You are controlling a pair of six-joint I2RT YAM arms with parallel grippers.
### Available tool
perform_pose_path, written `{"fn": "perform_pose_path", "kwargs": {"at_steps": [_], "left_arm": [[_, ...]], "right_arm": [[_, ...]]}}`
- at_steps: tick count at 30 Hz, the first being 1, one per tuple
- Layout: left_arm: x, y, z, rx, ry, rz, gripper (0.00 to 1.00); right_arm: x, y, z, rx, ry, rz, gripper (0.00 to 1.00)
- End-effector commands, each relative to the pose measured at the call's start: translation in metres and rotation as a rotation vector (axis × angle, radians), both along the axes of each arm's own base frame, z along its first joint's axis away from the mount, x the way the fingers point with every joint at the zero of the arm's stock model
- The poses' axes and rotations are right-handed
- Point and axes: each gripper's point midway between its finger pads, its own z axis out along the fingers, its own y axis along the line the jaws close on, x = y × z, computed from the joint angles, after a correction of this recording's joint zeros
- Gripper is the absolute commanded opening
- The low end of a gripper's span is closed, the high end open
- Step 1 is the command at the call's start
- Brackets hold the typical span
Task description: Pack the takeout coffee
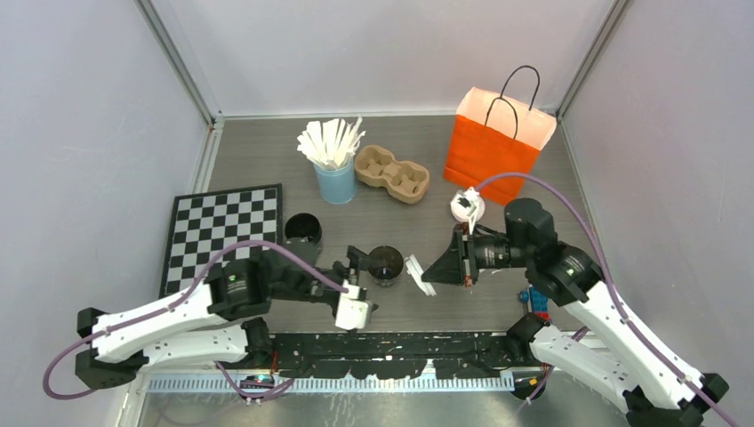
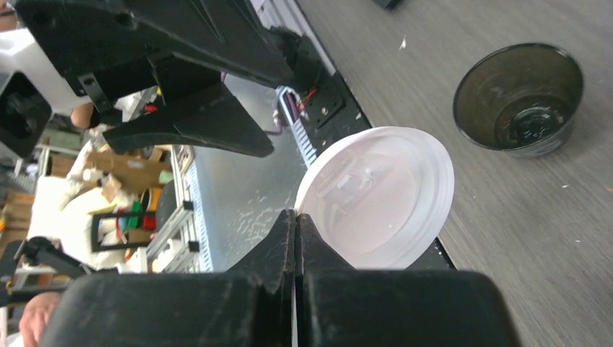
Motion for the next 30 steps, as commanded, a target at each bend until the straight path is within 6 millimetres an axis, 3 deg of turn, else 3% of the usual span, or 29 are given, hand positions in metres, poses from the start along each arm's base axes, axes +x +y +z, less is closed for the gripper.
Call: {"fn": "perform_pose_path", "kwargs": {"at_steps": [1,12,23,27,30], "left_arm": [[0.0,-0.023,0.014,-0.015,-0.087,-0.089,0.85],[0.007,-0.06,0.01,0.012,-0.113,-0.15,0.83],[0.011,-0.078,0.003,0.043,-0.106,-0.173,0.78],[0.012,-0.079,0.0,0.062,-0.094,-0.167,0.7],[0.016,-0.078,-0.004,0.077,-0.082,-0.136,0.58]], "right_arm": [[-0.008,0.013,0.016,0.047,-0.054,0.119,0.0],[-0.012,0.017,0.007,-0.002,-0.06,0.164,0.0],[-0.011,0.015,0.002,-0.029,-0.061,0.166,0.0],[-0.009,0.015,0.001,-0.036,-0.063,0.154,0.0],[-0.007,0.015,0.0,-0.041,-0.065,0.143,0.0]]}}
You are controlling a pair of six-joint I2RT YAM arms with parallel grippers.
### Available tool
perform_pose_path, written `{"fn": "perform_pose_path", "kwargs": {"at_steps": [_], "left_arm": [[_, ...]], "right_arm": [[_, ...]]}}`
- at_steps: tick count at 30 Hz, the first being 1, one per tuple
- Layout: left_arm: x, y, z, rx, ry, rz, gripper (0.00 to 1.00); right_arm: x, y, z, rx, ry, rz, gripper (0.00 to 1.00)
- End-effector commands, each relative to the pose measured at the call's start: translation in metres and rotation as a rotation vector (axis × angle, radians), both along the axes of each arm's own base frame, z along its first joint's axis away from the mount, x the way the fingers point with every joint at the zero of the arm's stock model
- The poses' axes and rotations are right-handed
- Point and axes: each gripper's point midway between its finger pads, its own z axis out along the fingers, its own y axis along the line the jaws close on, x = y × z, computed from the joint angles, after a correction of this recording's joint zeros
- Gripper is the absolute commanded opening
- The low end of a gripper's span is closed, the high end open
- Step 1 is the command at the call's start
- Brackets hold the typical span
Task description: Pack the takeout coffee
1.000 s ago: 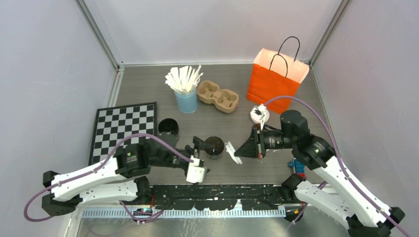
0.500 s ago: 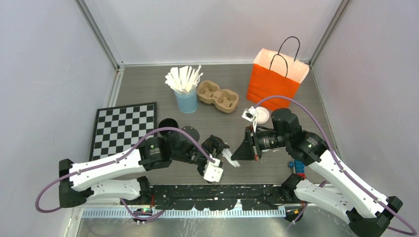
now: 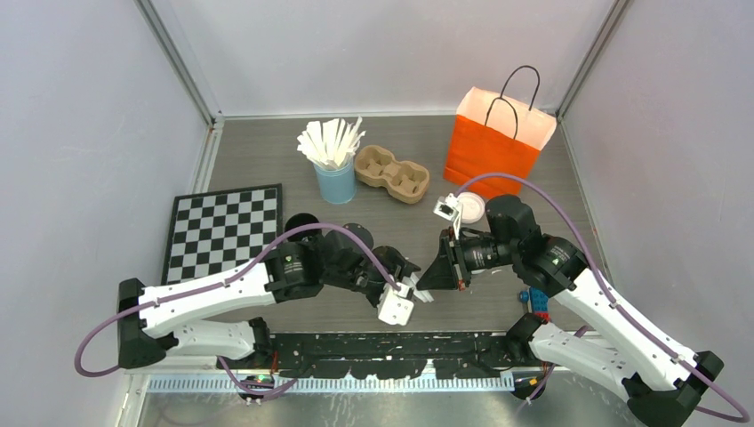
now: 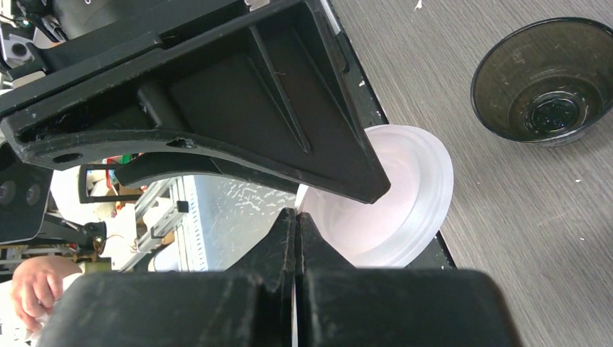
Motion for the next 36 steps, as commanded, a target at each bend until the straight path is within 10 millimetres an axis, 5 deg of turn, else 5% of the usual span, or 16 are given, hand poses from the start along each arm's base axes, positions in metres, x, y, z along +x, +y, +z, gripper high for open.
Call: {"fn": "perform_pose_path", "kwargs": {"at_steps": [1,10,16,26,31,33,36], "left_arm": [[0.004,-0.006,0.02,-0.053,-0.01,0.021,0.56],[0.019,0.005,0.018,-0.082,0.075,0.186,0.39],[0.044,0.02,0.007,-0.11,0.2,0.397,0.3],[0.075,0.049,0.019,-0.284,0.398,0.699,0.23],[0.075,0.062,0.031,-0.396,0.495,0.772,0.14],[0.085,0.077,0.028,-0.419,0.491,0.877,0.15],[0.109,0.111,0.014,-0.389,0.456,1.144,0.34]], "right_arm": [[0.006,0.002,0.016,0.024,-0.063,-0.013,0.0],[0.031,0.001,0.009,-0.026,-0.089,-0.143,0.08],[0.053,-0.005,0.022,-0.015,-0.132,-0.298,0.14],[0.074,-0.017,0.039,0.081,-0.248,-0.465,0.46],[0.091,-0.013,0.032,0.132,-0.324,-0.508,0.53],[0.1,-0.014,0.027,0.108,-0.311,-0.546,0.53],[0.105,-0.016,0.026,0.098,-0.298,-0.581,0.53]]}}
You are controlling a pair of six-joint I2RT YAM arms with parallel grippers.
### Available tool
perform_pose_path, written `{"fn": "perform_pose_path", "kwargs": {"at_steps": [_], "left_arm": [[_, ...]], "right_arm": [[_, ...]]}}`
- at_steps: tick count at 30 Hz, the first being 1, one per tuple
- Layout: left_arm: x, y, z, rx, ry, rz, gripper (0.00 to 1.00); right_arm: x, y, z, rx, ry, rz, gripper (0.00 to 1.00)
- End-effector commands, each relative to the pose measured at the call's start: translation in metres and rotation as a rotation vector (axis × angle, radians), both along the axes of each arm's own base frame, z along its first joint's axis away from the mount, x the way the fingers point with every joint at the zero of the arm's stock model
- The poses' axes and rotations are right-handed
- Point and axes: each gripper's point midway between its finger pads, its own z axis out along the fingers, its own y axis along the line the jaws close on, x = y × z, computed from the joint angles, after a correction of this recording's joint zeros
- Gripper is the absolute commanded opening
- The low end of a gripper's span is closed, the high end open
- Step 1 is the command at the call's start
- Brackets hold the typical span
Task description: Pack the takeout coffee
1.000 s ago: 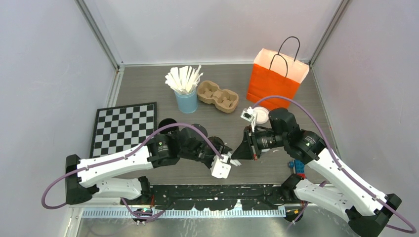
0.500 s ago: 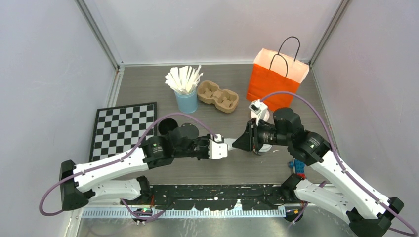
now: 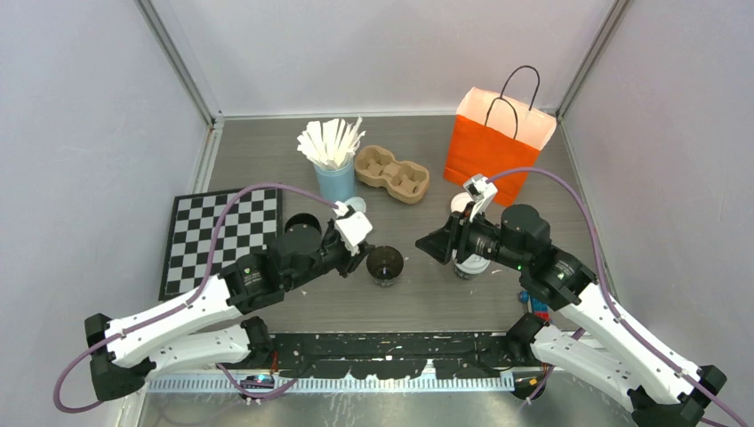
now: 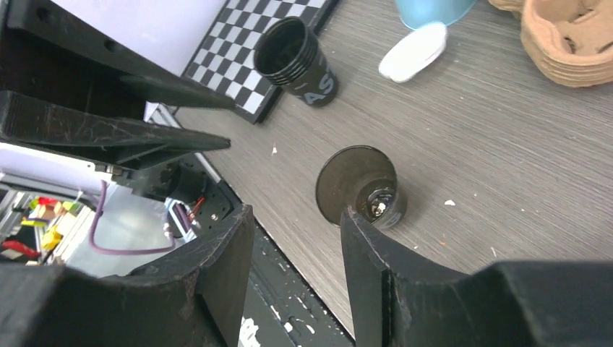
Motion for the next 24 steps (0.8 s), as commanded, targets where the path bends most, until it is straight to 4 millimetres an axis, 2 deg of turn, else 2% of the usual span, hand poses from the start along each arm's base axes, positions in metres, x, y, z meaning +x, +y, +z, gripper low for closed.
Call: {"fn": "perform_pose_path", "kwargs": {"at_steps": [1,3,6,11,18,20,24], "left_arm": [[0.039,0.047,-0.003,0.026,0.066,0.407,0.37],[0.05,0.062,-0.013,0.102,0.106,0.513,0.44],[0.067,0.06,-0.021,0.179,0.126,0.537,0.51],[0.111,0.045,-0.044,0.207,0.233,0.556,0.5],[0.169,0.015,-0.105,0.328,0.332,0.501,0.48],[0.179,0.009,-0.122,0.356,0.37,0.468,0.45],[0.185,0.0,-0.154,0.404,0.412,0.43,0.44]], "right_arm": [[0.019,0.0,0.017,0.046,-0.066,-0.083,0.53],[0.02,-0.002,0.019,0.051,-0.068,-0.094,0.53],[0.018,-0.002,0.02,0.052,-0.061,-0.089,0.53],[0.012,-0.002,0.024,0.066,-0.05,-0.07,0.53],[0.001,-0.018,0.034,0.062,-0.091,-0.091,0.53],[-0.002,-0.022,0.035,0.047,-0.098,-0.09,0.53],[-0.001,-0.029,0.034,-0.002,-0.111,-0.106,0.53]]}}
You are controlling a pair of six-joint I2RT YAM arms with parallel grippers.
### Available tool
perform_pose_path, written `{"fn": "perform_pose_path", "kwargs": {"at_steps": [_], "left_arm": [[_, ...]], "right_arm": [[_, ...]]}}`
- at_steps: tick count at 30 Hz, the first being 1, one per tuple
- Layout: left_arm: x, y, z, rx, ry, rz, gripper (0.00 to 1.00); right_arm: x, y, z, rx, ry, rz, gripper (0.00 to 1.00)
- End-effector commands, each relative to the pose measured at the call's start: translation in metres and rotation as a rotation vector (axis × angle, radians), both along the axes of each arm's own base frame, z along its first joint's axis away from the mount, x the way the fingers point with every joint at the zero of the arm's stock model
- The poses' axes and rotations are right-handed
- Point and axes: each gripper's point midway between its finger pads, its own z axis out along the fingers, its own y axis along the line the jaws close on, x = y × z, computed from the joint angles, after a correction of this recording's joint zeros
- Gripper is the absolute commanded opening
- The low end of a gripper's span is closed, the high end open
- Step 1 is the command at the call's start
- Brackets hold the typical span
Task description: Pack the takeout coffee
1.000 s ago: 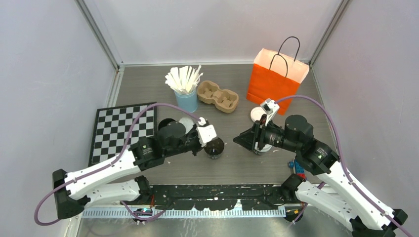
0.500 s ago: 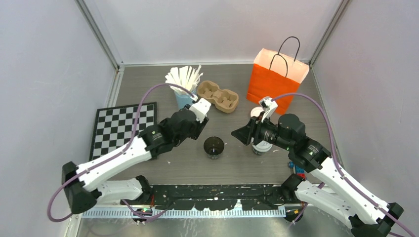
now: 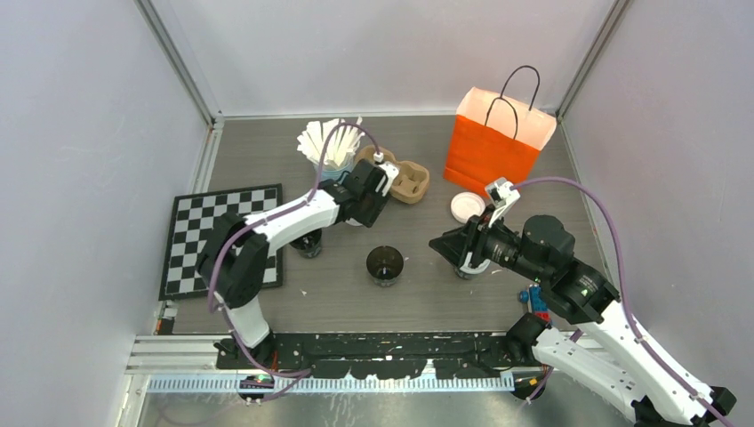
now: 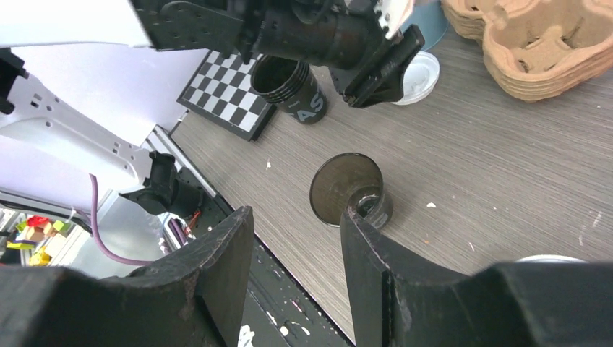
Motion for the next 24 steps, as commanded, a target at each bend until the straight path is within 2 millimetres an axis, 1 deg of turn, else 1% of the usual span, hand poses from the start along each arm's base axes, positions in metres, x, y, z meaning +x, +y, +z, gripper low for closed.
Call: {"fn": "perform_pose_path", "kwargs": {"at_steps": [1,9,15,17,20,24], "left_arm": [[0.012,-0.022,-0.007,-0.047,0.014,-0.075,0.44],[0.02,-0.017,-0.037,0.029,0.059,-0.09,0.39],[0.017,-0.018,-0.051,0.039,0.088,-0.107,0.32],[0.017,-0.017,-0.051,0.041,0.089,-0.111,0.29],[0.016,-0.017,-0.048,0.039,0.086,-0.118,0.21],[0.015,-0.017,-0.039,0.029,0.07,-0.12,0.0]], "right_arm": [[0.001,-0.01,0.021,-0.022,-0.072,-0.029,0.53],[0.001,-0.007,0.024,-0.012,-0.078,-0.016,0.53],[0.002,-0.008,0.026,-0.015,-0.081,-0.024,0.53],[0.002,-0.008,0.025,-0.018,-0.076,-0.024,0.53],[0.002,-0.01,0.023,-0.023,-0.073,-0.03,0.53],[0.001,-0.011,0.02,-0.019,-0.064,-0.035,0.53]]}}
